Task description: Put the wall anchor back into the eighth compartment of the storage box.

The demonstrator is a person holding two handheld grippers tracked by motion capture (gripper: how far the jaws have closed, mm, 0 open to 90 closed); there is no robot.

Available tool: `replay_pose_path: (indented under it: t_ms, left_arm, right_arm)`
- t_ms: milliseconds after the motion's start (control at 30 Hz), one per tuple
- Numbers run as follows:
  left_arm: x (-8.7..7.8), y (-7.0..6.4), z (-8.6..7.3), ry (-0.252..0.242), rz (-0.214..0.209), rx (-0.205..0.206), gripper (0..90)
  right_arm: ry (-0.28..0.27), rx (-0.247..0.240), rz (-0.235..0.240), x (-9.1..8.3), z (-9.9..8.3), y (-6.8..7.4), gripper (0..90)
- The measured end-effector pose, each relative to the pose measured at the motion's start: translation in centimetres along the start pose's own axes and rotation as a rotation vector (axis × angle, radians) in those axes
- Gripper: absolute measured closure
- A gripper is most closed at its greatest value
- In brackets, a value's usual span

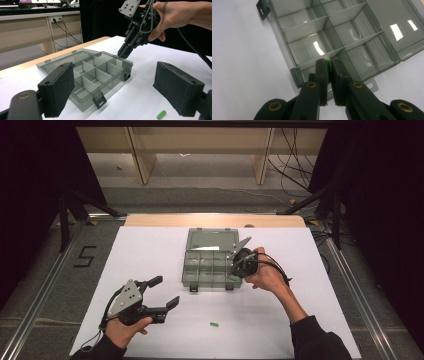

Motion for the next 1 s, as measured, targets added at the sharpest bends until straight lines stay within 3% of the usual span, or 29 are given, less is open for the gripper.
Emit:
replay_pose_path:
  t_ms: [600, 767, 1000]
  left_arm:
    - [0.0, 0.0, 0.0, -0.004, -0.001, -0.002, 16.1]
    - [0.0, -0.1, 0.1, -0.007, -0.003, -0.003, 16.1]
    - [0.0, -0.1, 0.0, -0.004, -0.003, -0.002, 16.1]
  right_arm:
    - [0.027, 0.014, 0.011, 1.3, -0.4, 0.0, 83.3]
    - [0.024, 0.027, -0.001, 1.3, -0.4, -0.2, 75.5]
    - [-0.003, 0.035, -0.006, 0.5, 0.0, 0.0, 56.3]
Point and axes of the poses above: each handheld gripper's, and its own axes: x roughly forward along the jaws, z roughly out of its top, y roughly to its left, the point moved 5 cm from there along x, roughly forward along the jaws, and after that the axes turned 8 degrees about -z, right-handed, at the moved point
